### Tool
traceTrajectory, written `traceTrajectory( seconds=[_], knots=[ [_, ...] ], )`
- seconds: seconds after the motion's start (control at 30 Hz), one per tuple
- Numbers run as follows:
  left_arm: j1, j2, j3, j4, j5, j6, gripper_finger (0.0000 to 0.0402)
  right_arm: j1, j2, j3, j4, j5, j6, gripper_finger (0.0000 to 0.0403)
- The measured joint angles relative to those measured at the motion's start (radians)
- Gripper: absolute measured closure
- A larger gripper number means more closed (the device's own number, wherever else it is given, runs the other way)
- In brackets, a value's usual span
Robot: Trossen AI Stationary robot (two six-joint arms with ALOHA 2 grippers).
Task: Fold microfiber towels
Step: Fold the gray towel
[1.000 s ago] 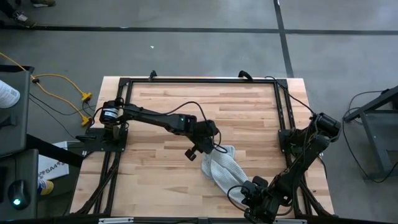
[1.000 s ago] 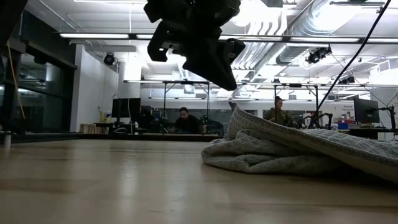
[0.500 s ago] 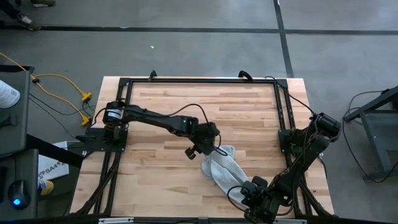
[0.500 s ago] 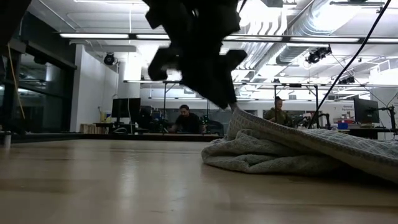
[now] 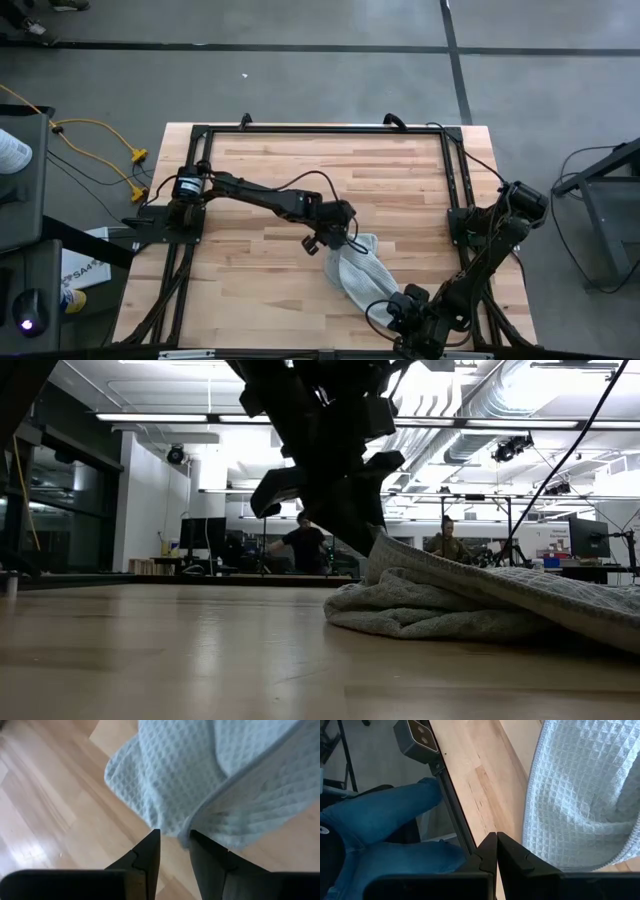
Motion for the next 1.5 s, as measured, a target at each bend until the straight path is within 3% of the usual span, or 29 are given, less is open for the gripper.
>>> traceTrajectory(
  seconds=[0.77, 1.1, 1.5],
  knots=[
    [-0.030, 0.000, 0.000, 0.025, 0.015, 0.000, 0.0304, 0.000, 0.000, 0.000, 0.004, 0.011, 0.000, 0.0400],
    [-0.030, -0.001, 0.000, 0.023, 0.015, -0.001, 0.0391, 0.005, 0.000, 0.000, 0.010, -0.015, 0.000, 0.0400],
    [-0.030, -0.002, 0.000, 0.019, 0.015, -0.029, 0.0398, 0.047, 0.000, 0.000, 0.066, -0.014, -0.034, 0.0400]
  ],
)
